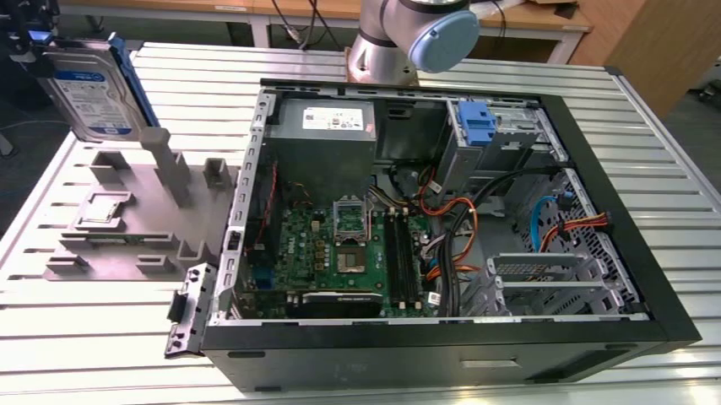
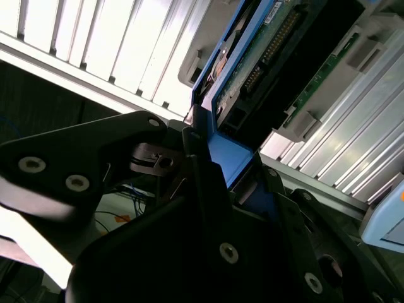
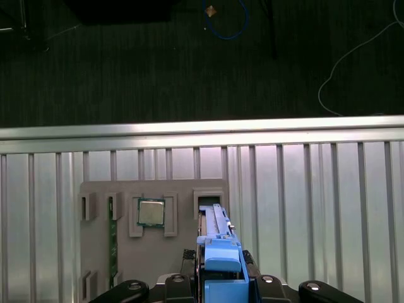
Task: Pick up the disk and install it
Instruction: 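Pick up the disk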
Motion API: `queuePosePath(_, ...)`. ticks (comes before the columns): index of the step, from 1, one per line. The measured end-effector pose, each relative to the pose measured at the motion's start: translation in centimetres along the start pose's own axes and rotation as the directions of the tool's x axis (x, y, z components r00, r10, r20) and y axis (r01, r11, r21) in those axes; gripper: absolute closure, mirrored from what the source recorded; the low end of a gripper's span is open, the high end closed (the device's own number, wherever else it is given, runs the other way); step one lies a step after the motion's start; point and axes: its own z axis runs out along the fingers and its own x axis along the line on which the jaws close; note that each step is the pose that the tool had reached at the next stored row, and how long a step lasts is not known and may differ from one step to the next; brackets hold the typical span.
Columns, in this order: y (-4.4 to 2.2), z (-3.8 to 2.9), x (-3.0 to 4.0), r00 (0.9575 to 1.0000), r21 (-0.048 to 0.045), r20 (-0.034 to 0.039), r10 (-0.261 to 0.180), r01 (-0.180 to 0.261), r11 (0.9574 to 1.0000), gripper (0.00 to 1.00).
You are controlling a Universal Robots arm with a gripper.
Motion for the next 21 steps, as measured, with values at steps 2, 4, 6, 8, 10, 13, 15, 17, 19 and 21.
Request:
queuePosePath(2, 0.0, -0.07, 0.0, 1.0, 0.0, 0.0, 0.0, 0.0, 1.0, 0.63)
queuePosePath(4, 0.0, -0.17, 0.0, 1.0, 0.0, 0.0, 0.0, 0.0, 1.0, 0.63)
queuePosePath(6, 0.0, -0.27, 0.0, 1.0, 0.0, 0.0, 0.0, 0.0, 1.0, 0.63)
queuePosePath(8, 0.01, -0.36, -0.01, 1.0, 0.0, 0.0, 0.0, 0.0, 1.0, 0.63)
queuePosePath(10, 0.01, -0.44, -0.01, 1.0, 0.0, 0.0, 0.0, 0.0, 1.0, 0.63)
queuePosePath(13, 0.01, -0.57, -0.01, 1.0, 0.0, 0.0, 0.0, 0.0, 1.0, 0.63)
queuePosePath(15, 0.01, -0.64, -0.01, 1.0, 0.0, 0.0, 0.0, 0.0, 1.0, 0.63)
queuePosePath(17, 0.01, -0.72, -0.01, 1.0, 0.0001, 0.0, 0.0, 0.0, 1.0, 0.63)
queuePosePath(19, 0.01, -0.81, -0.01, 1.0, 0.0, 0.0, 0.0, 0.0, 1.0, 0.63)
queuePosePath(21, 0.01, -0.9, -0.01, 1.0, 0.0, 0.0, 0.0, 0.0, 1.0, 0.63)
